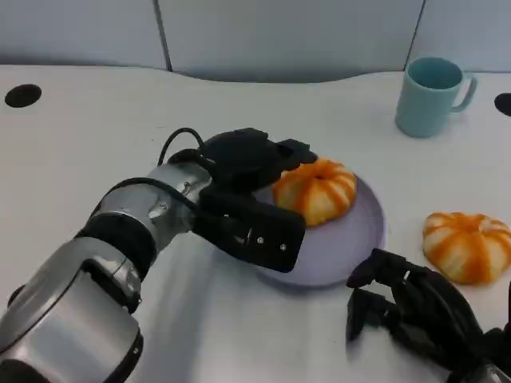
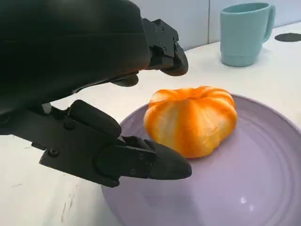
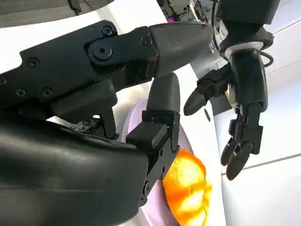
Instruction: Grasp the bread from the table and place it into the plate.
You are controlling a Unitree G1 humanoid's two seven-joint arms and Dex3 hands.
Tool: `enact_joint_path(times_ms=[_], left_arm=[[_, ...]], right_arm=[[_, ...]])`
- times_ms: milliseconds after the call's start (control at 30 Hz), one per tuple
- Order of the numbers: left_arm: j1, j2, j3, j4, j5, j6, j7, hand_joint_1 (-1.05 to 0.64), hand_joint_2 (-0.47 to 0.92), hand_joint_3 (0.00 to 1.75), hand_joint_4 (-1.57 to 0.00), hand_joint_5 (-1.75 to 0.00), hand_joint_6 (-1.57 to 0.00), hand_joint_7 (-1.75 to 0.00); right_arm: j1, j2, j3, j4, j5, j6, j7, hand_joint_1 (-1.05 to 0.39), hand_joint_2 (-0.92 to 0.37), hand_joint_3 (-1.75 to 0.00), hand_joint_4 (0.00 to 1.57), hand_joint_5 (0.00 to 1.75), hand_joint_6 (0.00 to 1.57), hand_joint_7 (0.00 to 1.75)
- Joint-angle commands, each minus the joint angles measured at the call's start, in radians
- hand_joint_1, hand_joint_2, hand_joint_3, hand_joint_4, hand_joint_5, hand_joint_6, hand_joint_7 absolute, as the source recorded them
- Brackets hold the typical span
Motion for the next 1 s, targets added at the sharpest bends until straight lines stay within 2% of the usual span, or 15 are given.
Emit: enact_joint_path(times_ms=[33, 167, 233, 367, 600, 633, 700, 733, 800, 833, 900, 933, 1000], left_arm=[[-0.002, 0.016, 0.001, -0.004, -0.001, 0.005, -0.023, -0.82, 0.92, 0.32, 0.0, -0.31, 0.0, -0.33], [0.0, 0.023, 0.004, -0.007, -0.004, 0.003, -0.031, -0.82, 0.92, 0.32, 0.0, -0.31, 0.0, -0.34], [0.001, 0.031, 0.008, -0.01, -0.008, 0.001, -0.042, -0.85, 0.92, 0.33, 0.0, -0.23, 0.0, -0.25], [0.003, 0.037, 0.012, -0.013, -0.015, -0.005, -0.057, -0.89, 0.92, 0.38, 0.0, -0.17, 0.0, -0.2], [-0.001, 0.037, 0.013, -0.014, -0.017, -0.001, -0.089, -0.93, 0.92, 0.41, 0.0, -0.12, -0.03, -0.23], [-0.002, 0.036, 0.017, -0.014, -0.023, -0.001, -0.1, -0.92, 0.92, 0.4, -0.13, -0.2, -0.1, -0.27], [-0.003, 0.037, 0.024, -0.015, -0.03, -0.003, -0.117, -0.91, 0.92, 0.4, -0.21, -0.25, -0.16, -0.31], [-0.003, 0.037, 0.026, -0.016, -0.031, -0.004, -0.119, -0.91, 0.92, 0.42, -0.2, -0.43, -0.27, -0.42], [-0.001, 0.037, 0.028, -0.018, -0.029, -0.003, -0.113, -0.91, 0.92, 0.42, -0.13, -0.63, -0.31, -0.49], [0.001, 0.036, 0.028, -0.018, -0.027, -0.002, -0.107, -0.9, 0.92, 0.41, -0.06, -0.87, -0.34, -0.68], [0.004, 0.035, 0.028, -0.019, -0.022, -0.002, -0.093, -0.9, 0.92, 0.41, -0.02, -1.02, -0.34, -0.8], [0.005, 0.035, 0.027, -0.02, -0.02, -0.003, -0.086, -0.89, 0.92, 0.4, -0.01, -1.15, -0.29, -1.03], [0.008, 0.035, 0.026, -0.023, -0.017, -0.005, -0.074, -0.89, 0.92, 0.39, 0.0, -1.22, -0.24, -1.19]], right_arm=[[0.015, -0.015, -0.004, 0.013, -0.004, 0.006, -0.006, -0.5, -0.92, -0.23, 0.67, 1.61, 0.66, 1.23], [0.017, -0.017, -0.001, 0.006, -0.008, 0.007, -0.01, -0.5, -0.92, -0.23, 0.67, 1.61, 0.66, 1.23], [0.02, -0.02, 0.002, -0.001, -0.013, 0.008, -0.015, -0.5, -0.92, -0.24, 0.66, 1.61, 0.66, 1.23], [0.018, -0.019, 0.0, -0.001, -0.005, 0.018, -0.009, -0.5, -0.92, -0.23, 0.65, 1.62, 0.65, 1.25], [0.019, -0.019, 0.003, 0.001, -0.011, 0.009, -0.015, -0.51, -0.92, -0.24, 0.65, 1.63, 0.65, 1.25], [0.018, -0.018, 0.002, 0.005, -0.01, 0.003, -0.011, -0.51, -0.92, -0.24, 0.65, 1.63, 0.65, 1.25], [0.017, -0.018, 0.003, 0.01, -0.014, -0.006, -0.012, -0.51, -0.92, -0.24, 0.66, 1.63, 0.65, 1.25], [0.017, -0.018, 0.004, 0.011, -0.015, -0.007, -0.013, -0.51, -0.92, -0.24, 0.66, 1.62, 0.66, 1.25], [0.017, -0.019, 0.005, 0.01, -0.015, -0.004, -0.016, -0.51, -0.92, -0.24, 0.67, 1.62, 0.66, 1.25], [0.017, -0.019, 0.005, 0.009, -0.016, -0.002, -0.017, -0.51, -0.92, -0.24, 0.66, 1.62, 0.66, 1.25], [0.018, -0.02, 0.006, 0.007, -0.016, 0.0, -0.017, -0.51, -0.92, -0.24, 0.66, 1.61, 0.66, 1.25], [0.018, -0.019, 0.006, 0.007, -0.015, -0.002, -0.016, -0.51, -0.92, -0.24, 0.66, 1.61, 0.66, 1.25], [0.018, -0.019, 0.006, 0.006, -0.015, -0.003, -0.017, -0.51, -0.92, -0.24, 0.66, 1.62, 0.66, 1.25]])
